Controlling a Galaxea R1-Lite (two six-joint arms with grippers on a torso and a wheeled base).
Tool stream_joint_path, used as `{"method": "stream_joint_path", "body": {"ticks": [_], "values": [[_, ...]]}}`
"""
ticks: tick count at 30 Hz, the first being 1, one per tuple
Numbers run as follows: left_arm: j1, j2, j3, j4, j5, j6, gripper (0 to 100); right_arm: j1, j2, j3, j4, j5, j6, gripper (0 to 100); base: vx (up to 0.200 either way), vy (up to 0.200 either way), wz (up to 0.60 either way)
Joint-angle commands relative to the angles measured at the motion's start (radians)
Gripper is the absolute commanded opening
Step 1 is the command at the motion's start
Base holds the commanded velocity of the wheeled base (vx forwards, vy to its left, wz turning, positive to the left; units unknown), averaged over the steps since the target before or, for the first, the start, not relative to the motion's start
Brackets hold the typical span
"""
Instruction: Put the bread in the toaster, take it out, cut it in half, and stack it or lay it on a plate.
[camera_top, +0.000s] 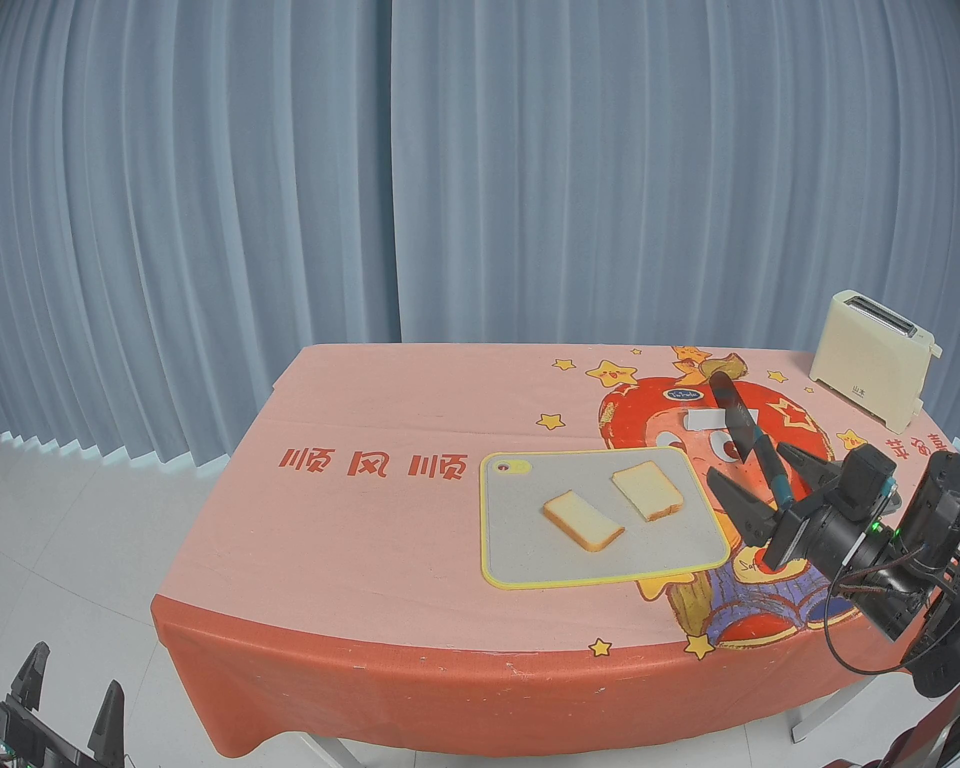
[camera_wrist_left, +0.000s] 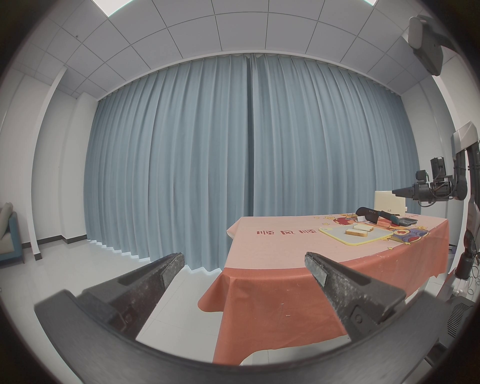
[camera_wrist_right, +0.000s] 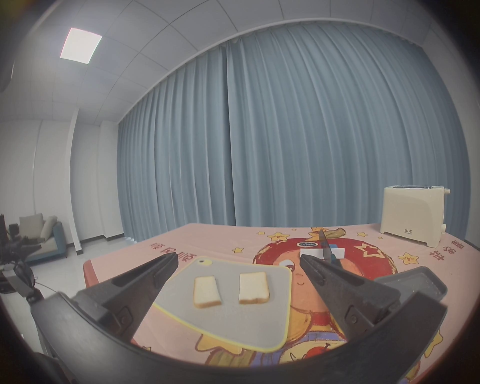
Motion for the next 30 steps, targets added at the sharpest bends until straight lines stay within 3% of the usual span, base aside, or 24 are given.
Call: {"method": "stream_joint_path", "body": {"ticks": [1,6,9,13,18,22,30], "values": [[0.000,-0.013,0.018,0.000,0.000,-0.001,100,-0.004,0.047,0.020,-0.011,0.000,-0.013,100,0.000,0.000,0.00],[0.000,-0.013,0.018,0.000,0.000,-0.001,100,-0.058,0.047,0.032,-0.014,0.014,-0.105,100,0.000,0.000,0.00],[0.000,-0.013,0.018,0.000,0.000,0.001,100,-0.062,0.040,0.029,-0.015,0.037,-0.107,100,0.000,0.000,0.00],[0.000,-0.013,0.018,0.000,0.000,-0.001,100,-0.055,0.047,0.017,-0.003,0.036,-0.120,100,0.000,0.000,0.00],[0.000,-0.013,0.018,0.000,0.000,-0.001,100,-0.065,0.089,-0.077,0.035,0.031,-0.127,100,0.000,0.000,0.00],[0.000,-0.013,0.018,0.000,0.000,0.001,100,-0.081,0.089,-0.174,0.138,0.030,-0.122,100,0.000,0.000,0.00],[0.000,-0.013,0.018,0.000,0.000,0.001,100,-0.087,0.066,-0.392,0.506,0.040,-0.111,100,0.000,0.000,0.00]]}}
